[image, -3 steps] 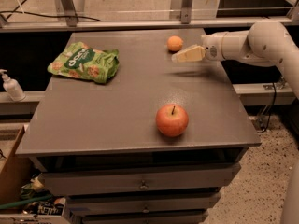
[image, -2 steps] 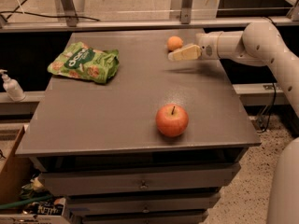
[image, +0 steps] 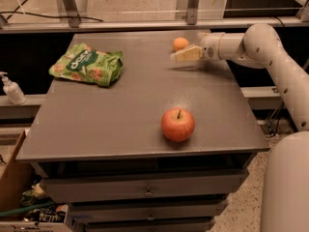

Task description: Move orange near apple

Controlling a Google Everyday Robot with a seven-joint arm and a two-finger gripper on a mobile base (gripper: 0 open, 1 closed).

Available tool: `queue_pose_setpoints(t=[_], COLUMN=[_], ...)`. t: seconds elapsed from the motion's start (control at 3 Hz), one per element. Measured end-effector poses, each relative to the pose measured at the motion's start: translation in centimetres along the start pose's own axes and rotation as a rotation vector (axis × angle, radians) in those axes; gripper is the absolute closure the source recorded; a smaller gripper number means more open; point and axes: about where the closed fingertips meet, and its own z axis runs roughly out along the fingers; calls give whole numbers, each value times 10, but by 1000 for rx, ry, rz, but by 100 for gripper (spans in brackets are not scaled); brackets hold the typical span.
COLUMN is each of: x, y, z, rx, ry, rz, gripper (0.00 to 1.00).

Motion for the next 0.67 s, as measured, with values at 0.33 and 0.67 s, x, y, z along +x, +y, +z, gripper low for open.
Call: queue_pose_setpoints(t=[0.33, 0.67], x=[2, 5], y=[-6, -18], z=[11, 22], rx=[11, 54], ry=[1, 21], rz=[-40, -97], gripper=[0, 0])
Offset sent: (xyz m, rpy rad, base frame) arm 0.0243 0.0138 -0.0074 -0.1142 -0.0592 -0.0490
